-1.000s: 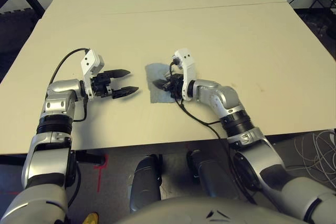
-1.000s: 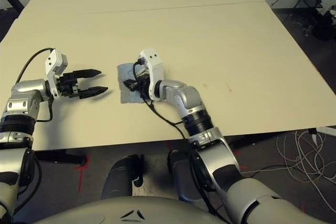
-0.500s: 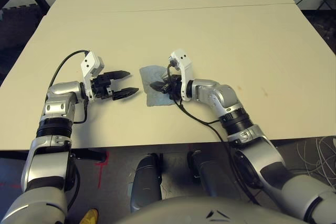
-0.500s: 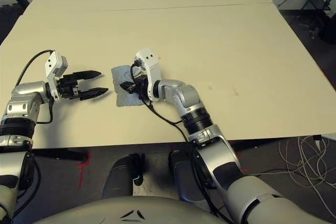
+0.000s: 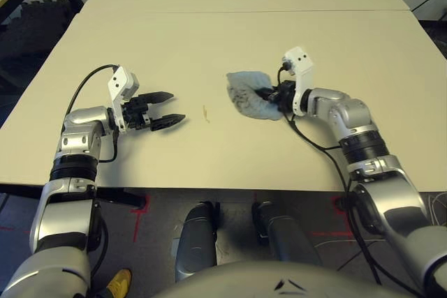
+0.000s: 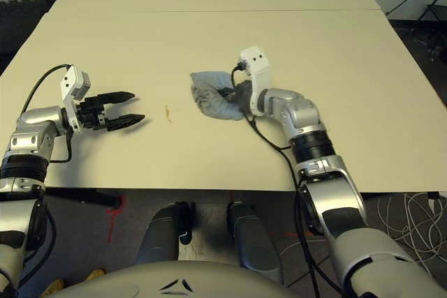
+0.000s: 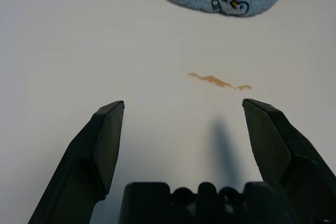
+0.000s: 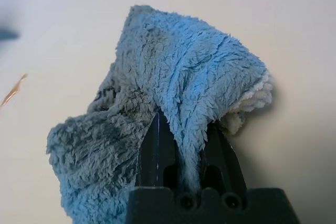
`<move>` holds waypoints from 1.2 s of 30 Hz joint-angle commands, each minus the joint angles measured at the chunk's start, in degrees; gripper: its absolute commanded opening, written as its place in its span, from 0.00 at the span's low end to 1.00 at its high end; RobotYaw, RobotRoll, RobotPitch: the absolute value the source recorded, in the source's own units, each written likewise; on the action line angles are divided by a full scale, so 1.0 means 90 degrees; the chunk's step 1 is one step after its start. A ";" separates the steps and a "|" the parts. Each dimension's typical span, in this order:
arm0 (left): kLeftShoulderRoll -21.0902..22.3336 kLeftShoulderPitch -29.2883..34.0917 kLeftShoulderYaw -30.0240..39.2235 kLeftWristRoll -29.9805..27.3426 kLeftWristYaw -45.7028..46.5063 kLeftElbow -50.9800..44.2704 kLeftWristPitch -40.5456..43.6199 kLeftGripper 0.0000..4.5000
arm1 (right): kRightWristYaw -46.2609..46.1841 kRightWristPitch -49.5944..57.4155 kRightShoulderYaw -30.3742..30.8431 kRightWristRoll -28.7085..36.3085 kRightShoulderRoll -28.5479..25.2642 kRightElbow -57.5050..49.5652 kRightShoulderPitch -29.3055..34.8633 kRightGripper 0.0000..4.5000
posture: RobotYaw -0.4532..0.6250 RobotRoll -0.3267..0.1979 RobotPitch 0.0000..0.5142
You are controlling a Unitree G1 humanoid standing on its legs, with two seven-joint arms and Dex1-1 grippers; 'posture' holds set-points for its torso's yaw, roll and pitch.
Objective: Wipe the water off the table with a rag.
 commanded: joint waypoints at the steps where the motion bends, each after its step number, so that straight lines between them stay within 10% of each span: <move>1: -0.0013 -0.0106 -0.0061 0.0080 -0.0024 0.0181 -0.0067 1.00 | 0.0072 0.0644 -0.0670 0.0742 -0.0114 -0.0743 -0.0051 0.04 | 0.21 0.62 0.35; 19: -0.0005 -0.0248 -0.0116 0.0139 -0.0070 0.0452 -0.0200 1.00 | 0.1061 0.0577 -0.1029 0.0609 -0.2816 0.0190 -0.0231 0.04 | 0.20 0.62 0.35; 36: 0.0360 -0.0192 -0.0015 0.0074 -0.0089 0.0249 -0.0063 1.00 | 0.1586 -0.1505 -0.0383 -0.0857 -0.3008 0.2641 0.0012 0.11 | 0.24 0.62 0.36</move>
